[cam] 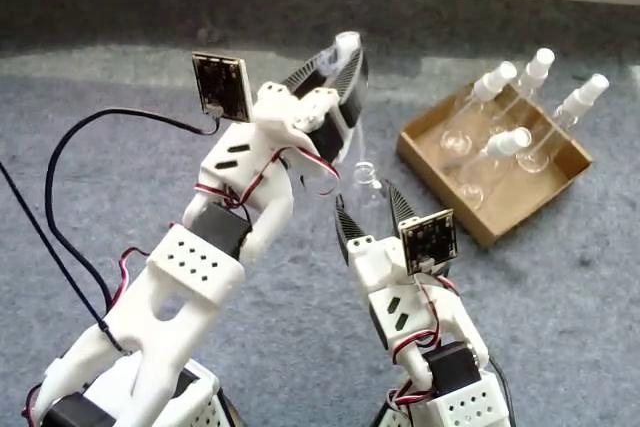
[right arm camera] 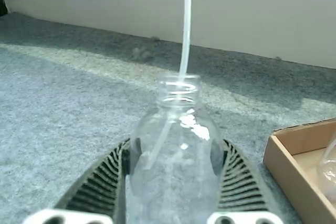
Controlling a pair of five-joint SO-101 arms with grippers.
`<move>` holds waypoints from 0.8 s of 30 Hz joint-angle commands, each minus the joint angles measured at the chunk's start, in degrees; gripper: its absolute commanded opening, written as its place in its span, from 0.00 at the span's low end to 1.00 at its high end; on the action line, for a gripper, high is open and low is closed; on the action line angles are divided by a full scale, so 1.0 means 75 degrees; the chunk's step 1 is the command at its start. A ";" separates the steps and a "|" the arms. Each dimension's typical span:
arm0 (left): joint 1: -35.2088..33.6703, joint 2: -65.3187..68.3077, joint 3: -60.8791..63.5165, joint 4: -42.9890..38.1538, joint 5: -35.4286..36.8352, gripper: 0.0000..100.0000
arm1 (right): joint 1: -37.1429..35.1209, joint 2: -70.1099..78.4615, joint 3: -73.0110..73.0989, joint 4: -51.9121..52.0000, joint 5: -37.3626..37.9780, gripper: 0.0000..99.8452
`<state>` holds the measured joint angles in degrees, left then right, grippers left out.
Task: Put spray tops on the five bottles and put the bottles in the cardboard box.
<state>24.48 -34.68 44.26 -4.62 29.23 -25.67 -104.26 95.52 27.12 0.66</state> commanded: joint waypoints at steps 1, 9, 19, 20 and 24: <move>0.0100 -0.0299 0.0522 -0.0164 -0.0012 0.00 | -0.0064 -0.0135 0.0299 -0.0205 -0.0070 0.08; 0.1026 -0.1670 0.1823 -0.0152 -0.0047 0.00 | -0.0018 -0.0123 0.0311 -0.0193 -0.0070 0.08; 0.1108 -0.2549 0.2163 0.1547 -0.0035 0.00 | -0.0018 -0.0123 0.0311 -0.0193 -0.0035 0.08; 0.1108 -0.2620 0.2163 0.1747 -0.0035 0.00 | -0.0018 -0.0123 0.0311 -0.0193 -0.0035 0.08; 0.1366 -0.2737 0.2151 0.2626 -0.0035 0.00 | -0.0018 -0.0135 0.0311 -0.0193 -0.0035 0.08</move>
<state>31.96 -53.23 60.88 9.54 29.23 -25.76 -104.18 95.52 27.12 0.57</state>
